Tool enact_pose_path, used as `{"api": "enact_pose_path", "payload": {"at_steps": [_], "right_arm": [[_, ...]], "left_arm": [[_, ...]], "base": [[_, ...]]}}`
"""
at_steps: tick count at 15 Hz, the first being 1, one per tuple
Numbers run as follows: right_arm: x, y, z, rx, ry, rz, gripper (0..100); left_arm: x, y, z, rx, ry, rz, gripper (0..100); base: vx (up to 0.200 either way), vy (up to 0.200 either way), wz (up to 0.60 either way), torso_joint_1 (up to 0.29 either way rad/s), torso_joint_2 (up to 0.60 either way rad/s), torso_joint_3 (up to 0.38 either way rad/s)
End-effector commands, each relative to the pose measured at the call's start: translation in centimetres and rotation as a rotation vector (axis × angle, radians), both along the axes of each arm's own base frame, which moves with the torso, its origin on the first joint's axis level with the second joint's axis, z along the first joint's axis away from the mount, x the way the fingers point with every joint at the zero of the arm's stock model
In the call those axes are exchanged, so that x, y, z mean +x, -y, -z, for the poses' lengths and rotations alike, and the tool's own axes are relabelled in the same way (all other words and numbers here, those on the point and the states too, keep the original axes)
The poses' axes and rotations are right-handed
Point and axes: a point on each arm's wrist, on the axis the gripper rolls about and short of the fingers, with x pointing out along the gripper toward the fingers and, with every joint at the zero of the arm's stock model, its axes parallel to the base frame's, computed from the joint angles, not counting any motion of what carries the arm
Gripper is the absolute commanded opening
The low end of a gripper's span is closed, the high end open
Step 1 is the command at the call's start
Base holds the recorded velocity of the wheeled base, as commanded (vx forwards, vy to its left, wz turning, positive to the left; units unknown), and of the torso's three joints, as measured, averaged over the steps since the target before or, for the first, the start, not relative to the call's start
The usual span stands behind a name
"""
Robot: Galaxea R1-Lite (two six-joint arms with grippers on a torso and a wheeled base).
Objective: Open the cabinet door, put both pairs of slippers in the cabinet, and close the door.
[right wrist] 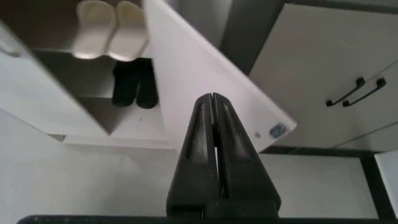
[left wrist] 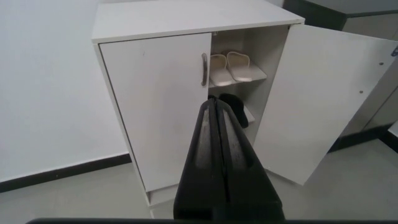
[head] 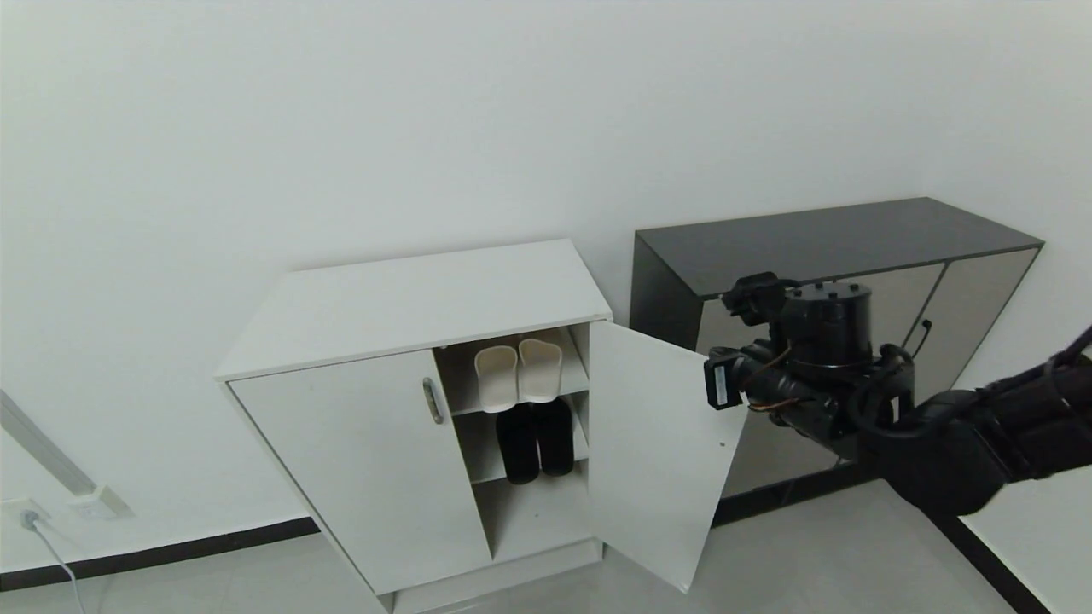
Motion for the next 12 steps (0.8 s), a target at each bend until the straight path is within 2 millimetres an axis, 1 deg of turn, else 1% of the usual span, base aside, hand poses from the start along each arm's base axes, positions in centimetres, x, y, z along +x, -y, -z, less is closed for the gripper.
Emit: {"api": "enact_pose_path", "payload": {"at_steps": [1, 2, 4, 9, 12], "right_arm": [[4.7, 1.3, 2.4, 0.012, -0.054, 0.061, 0], [6.2, 1.6, 3.2, 0.067, -0.075, 0.062, 0], [8.0, 2.5, 4.2, 0.080, -0.084, 0.092, 0], [10.1, 3.9, 5.6, 0.074, -0.111, 0.135, 0], [10.2, 4.0, 5.9, 0.072, -0.116, 0.138, 0]], "left_arm": [[0.0, 0.0, 0.0, 0.000, -0.001, 0.000, 0], [0.0, 0.0, 0.0, 0.000, -0.001, 0.000, 0], [0.0, 0.0, 0.0, 0.000, -0.002, 0.000, 0], [0.0, 0.0, 0.0, 0.000, 0.001, 0.000, 0], [0.0, 0.0, 0.0, 0.000, -0.001, 0.000, 0]], "base": [[0.000, 0.000, 0.00, 0.000, 0.00, 0.000], [0.000, 0.000, 0.00, 0.000, 0.00, 0.000], [0.000, 0.000, 0.00, 0.000, 0.00, 0.000], [0.000, 0.000, 0.00, 0.000, 0.00, 0.000], [0.000, 0.000, 0.00, 0.000, 0.00, 0.000]]}}
